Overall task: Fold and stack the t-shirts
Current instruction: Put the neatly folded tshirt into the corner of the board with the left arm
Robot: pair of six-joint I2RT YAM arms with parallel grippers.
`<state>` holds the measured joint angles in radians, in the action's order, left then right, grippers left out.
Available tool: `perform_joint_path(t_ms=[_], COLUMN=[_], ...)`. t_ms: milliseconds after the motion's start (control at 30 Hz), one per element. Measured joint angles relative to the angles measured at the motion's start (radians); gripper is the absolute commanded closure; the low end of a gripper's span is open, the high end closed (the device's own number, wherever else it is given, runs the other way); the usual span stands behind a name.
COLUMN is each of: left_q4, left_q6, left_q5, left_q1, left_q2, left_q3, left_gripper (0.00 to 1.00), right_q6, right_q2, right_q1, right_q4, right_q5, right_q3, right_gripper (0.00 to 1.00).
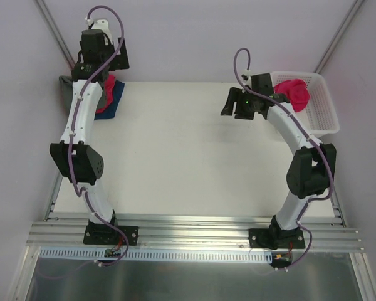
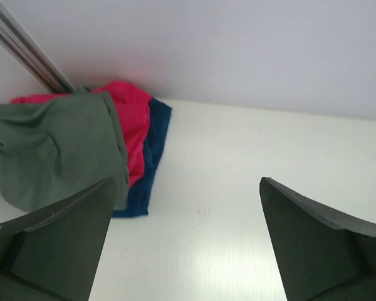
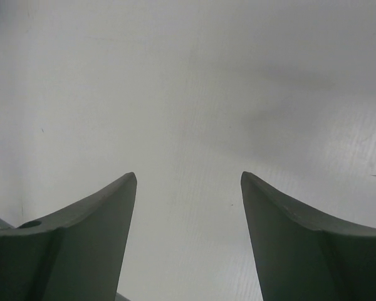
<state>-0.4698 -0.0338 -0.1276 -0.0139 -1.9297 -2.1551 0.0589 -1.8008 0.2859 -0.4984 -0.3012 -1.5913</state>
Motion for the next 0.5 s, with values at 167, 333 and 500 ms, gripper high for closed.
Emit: perform_joint_path(t_ms=[167, 333, 500], left_q4=[-0.019, -0.044, -0.052], left_q6=[-0.011, -0.011, -0.006], left_q5=[0.006, 0.027, 0.038], left_q1=[-0.028, 0.043, 0.15], left_q2=[0.077, 0.011, -0.136], left_q3=[0.127, 0.13, 0.058], left_gripper=[0.01, 0.01, 0.01], right_q6=[0.011, 0.03, 0.038], right_q2=[0.083, 0.165, 0.19], right_q1=[-0.067, -0.087, -0.112], right_q4=[0.006, 0.007, 0.008], right_q5=[-0.004, -0.029, -0.031], right_q3=[0.039, 0.106, 0.15], right_gripper=[0.28, 0.28, 0.28])
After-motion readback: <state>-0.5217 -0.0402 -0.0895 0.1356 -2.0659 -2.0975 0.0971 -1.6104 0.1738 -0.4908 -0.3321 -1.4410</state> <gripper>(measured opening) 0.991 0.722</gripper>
